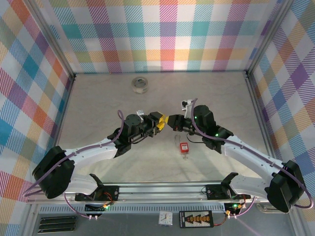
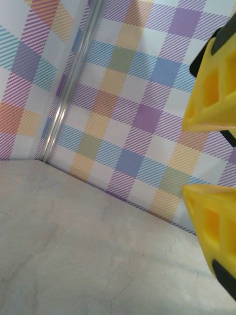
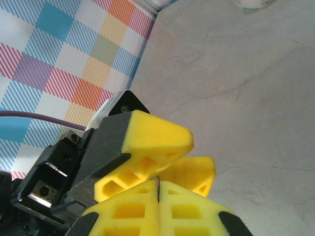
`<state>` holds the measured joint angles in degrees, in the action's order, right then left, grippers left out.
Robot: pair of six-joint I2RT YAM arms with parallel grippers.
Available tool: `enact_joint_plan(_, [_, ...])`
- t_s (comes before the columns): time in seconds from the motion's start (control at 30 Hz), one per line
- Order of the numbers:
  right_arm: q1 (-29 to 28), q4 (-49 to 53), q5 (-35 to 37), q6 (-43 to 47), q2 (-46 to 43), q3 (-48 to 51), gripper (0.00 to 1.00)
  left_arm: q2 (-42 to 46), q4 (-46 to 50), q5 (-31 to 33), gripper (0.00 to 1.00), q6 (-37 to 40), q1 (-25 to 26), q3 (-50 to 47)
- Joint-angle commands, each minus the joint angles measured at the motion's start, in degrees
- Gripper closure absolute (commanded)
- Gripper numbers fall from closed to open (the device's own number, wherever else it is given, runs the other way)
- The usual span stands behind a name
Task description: Unlock with the key
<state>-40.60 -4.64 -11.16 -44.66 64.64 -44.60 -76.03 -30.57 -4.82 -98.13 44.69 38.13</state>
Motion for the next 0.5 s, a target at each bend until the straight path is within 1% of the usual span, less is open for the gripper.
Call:
enact_joint_plan(0.0, [-0.5, -1.0, -0.6, 1.1, -1.6, 0.6, 1.00, -0.1, -2.3, 0.5, 0.72, -0.2, -0.6, -0.7])
enact_joint_plan(0.23, [-0.6, -0.5, -1.8, 2.6, -2.0, 0.8, 1.00, -0.3, -1.2, 0.5, 0.82, 0.7, -0.8, -0.6])
enact_joint_plan(0.47, [-0.9, 0.4, -3.1, 4.9, -2.2, 0.6, 1.00, -0.7, -0.1, 0.5, 1.00, 1.6, -0.9, -0.2])
